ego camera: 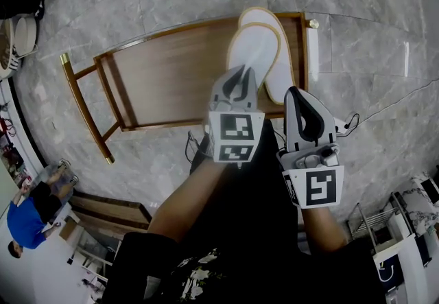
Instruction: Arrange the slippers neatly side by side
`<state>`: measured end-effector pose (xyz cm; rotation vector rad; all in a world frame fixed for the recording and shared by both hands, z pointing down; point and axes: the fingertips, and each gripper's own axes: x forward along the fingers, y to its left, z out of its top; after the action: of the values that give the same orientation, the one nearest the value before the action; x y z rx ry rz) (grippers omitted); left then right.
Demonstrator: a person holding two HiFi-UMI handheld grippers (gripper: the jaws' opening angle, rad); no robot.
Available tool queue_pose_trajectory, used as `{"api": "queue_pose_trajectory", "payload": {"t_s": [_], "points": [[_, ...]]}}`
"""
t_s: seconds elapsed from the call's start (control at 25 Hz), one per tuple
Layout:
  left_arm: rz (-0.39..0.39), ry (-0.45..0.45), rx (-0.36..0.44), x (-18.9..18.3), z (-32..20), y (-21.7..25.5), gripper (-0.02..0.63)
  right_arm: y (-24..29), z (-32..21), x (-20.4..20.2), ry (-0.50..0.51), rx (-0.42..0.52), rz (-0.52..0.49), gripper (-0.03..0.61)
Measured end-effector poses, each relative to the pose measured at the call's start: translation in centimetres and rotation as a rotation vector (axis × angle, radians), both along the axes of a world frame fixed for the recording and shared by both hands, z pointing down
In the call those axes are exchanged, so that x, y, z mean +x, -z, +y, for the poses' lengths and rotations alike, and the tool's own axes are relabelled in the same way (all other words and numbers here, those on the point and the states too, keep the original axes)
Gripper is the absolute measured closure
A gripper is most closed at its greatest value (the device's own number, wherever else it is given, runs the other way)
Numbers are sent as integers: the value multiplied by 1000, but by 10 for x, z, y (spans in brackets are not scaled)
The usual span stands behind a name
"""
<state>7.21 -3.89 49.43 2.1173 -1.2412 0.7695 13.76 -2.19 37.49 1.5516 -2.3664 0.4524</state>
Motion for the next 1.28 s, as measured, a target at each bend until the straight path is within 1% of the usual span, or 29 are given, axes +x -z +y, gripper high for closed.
{"api": "queue_pose_trajectory", "payload": {"t_s": [0.16, 0.36, 0.6, 0.72, 1.0, 1.28], "points": [[0, 51, 6, -21, 2, 7, 595, 3, -1, -13, 25, 10, -6, 588], [-20, 103, 6, -56, 6, 9, 595, 4, 0, -38, 73, 14, -12, 588], [-39, 191, 18, -105, 8, 14, 595, 6, 2, -65, 123, 18, -11, 588], [-44, 232, 12, -128, 10, 14, 595, 7, 1, -78, 140, 22, -10, 588], [-42, 289, 16, -174, 14, 15, 595, 8, 1, -105, 155, 29, -11, 588], [-52, 340, 12, -220, 11, 4, 595, 3, 3, -124, 143, 21, -12, 588]]}}
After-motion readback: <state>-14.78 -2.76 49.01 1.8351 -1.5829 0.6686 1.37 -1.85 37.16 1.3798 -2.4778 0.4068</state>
